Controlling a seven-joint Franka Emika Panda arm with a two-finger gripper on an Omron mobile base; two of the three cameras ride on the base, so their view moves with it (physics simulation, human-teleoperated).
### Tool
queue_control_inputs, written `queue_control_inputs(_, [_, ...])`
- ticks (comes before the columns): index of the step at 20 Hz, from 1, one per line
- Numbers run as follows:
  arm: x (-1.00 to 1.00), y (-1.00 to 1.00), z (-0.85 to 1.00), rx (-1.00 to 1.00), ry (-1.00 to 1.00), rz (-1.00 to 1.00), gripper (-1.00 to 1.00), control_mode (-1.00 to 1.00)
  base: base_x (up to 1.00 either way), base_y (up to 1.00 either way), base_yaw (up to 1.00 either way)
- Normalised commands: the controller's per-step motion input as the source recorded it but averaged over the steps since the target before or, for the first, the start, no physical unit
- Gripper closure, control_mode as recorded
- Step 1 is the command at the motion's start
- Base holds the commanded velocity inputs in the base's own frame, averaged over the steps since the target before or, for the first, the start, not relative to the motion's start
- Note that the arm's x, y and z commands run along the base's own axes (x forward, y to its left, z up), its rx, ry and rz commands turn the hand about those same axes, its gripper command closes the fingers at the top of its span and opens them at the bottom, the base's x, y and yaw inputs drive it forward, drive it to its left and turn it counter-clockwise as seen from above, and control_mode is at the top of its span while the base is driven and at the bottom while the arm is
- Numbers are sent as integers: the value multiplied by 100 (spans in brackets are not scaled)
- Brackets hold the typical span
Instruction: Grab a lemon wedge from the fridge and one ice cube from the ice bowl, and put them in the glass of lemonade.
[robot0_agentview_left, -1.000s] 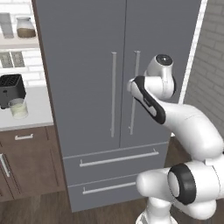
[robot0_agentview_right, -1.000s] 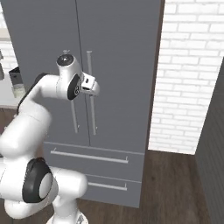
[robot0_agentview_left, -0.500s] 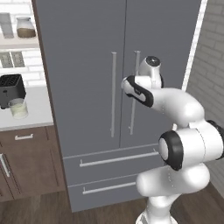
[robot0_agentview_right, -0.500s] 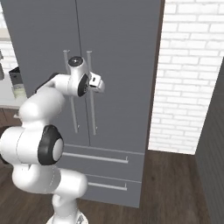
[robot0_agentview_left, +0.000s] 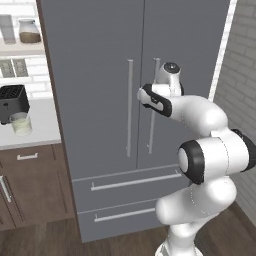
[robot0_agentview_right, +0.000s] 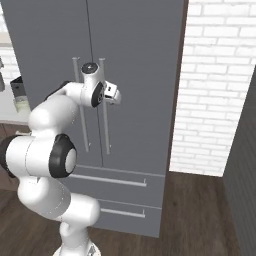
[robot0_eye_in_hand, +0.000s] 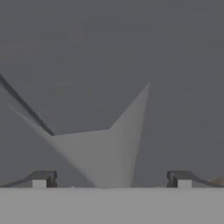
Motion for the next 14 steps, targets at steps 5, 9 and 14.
queue_control_inputs(5, [40, 0, -24, 0, -6, 0, -100, -100, 0, 0, 0])
queue_control_inputs(9, [11, 0, -37, 0, -23, 0, -100, -100, 0, 0, 0])
queue_control_inputs(14, [23, 0, -8, 0, -7, 0, -100, -100, 0, 0, 0])
